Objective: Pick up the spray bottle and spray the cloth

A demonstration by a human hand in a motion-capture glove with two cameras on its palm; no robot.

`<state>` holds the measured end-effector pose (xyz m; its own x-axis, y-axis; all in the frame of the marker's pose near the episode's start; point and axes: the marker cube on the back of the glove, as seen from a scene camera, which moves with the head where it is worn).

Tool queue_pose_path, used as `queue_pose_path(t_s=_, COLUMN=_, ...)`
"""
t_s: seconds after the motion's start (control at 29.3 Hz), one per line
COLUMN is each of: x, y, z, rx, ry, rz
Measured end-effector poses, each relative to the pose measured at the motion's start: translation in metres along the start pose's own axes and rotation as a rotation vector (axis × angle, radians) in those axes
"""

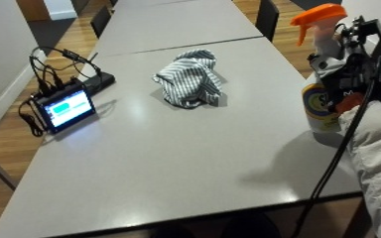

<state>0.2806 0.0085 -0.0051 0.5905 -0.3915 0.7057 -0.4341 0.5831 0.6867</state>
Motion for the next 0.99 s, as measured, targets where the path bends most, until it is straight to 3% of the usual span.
queue_pose_path(t_s=0.07, x=0.003, y=0.004, z=-0.004, rx=-0.045, ry=0.103, rz=0.044)
queue_pose_path(t_s=0.31, x=-0.002, y=0.012, z=0.02, rx=-0.261, ry=0.493, rz=-0.036)
queue_pose_path(t_s=0.58, x=-0.039, y=-0.006, z=0.053, rx=-0.384, ry=0.928, rz=-0.277)
queue_pose_path(t_s=0.99, x=-0.044, y=-0.011, z=0.069, rx=-0.467, ry=1.15, rz=-0.352)
